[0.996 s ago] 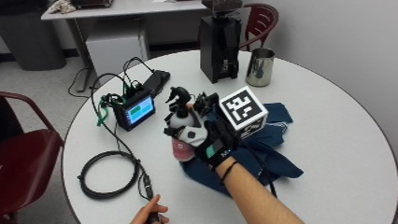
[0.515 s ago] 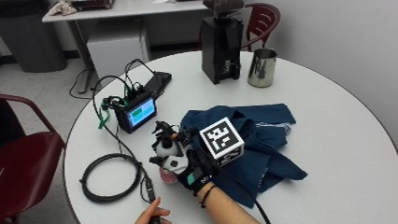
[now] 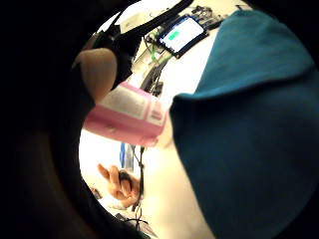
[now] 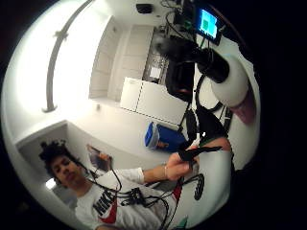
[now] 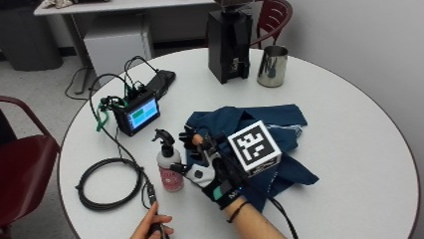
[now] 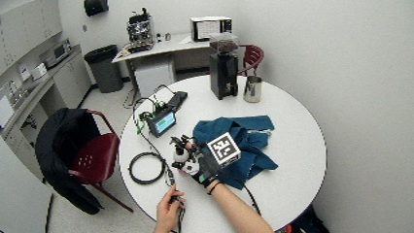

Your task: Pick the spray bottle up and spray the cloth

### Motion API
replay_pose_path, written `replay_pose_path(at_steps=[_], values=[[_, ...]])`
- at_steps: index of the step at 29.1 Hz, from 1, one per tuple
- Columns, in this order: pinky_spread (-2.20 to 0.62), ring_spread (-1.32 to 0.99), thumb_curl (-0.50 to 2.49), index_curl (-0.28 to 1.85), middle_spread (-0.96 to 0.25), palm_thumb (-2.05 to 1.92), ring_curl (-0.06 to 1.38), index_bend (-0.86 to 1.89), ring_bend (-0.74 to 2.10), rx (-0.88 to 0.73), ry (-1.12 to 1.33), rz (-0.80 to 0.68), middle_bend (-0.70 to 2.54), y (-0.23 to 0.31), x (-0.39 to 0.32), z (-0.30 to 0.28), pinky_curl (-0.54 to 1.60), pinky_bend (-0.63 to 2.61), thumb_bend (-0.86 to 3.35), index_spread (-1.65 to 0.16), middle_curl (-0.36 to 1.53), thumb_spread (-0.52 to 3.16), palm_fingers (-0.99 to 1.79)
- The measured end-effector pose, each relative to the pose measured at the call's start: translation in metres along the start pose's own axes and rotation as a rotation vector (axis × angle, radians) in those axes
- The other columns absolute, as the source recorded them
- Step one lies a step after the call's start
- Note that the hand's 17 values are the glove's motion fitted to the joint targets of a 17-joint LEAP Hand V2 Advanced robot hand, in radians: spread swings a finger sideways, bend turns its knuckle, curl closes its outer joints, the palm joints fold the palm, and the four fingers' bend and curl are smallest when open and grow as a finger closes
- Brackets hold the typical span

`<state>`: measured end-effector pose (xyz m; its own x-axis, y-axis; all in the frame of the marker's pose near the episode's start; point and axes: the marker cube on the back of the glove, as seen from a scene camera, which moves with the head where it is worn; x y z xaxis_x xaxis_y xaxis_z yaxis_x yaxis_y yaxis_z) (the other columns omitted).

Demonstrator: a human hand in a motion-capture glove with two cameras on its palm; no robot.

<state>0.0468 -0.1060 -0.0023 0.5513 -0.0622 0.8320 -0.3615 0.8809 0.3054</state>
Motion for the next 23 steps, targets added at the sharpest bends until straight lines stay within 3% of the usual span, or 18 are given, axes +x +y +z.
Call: replay_pose_path(at_steps=[7, 12, 23], values=[[0.14, -0.08, 0.56, 0.16, -0.08, 0.94, 0.37, 0.12, 0.43, 0.003, 0.153, -0.022, 0.25, 0.045, -0.023, -0.070, 0.38, 0.44, -0.03, -0.34, 0.43, 0.98, 0.63], [0.15, -0.06, 0.54, 0.18, -0.07, 0.91, 0.37, 0.13, 0.41, 0.004, 0.387, 0.050, 0.28, 0.076, -0.005, -0.115, 0.36, 0.41, -0.03, -0.34, 0.43, 1.00, 0.68], [0.16, -0.03, 0.50, 0.22, -0.06, 0.86, 0.36, 0.13, 0.37, 0.037, 0.630, 0.098, 0.29, 0.111, 0.005, -0.158, 0.35, 0.34, -0.03, -0.32, 0.43, 1.05, 0.74]])
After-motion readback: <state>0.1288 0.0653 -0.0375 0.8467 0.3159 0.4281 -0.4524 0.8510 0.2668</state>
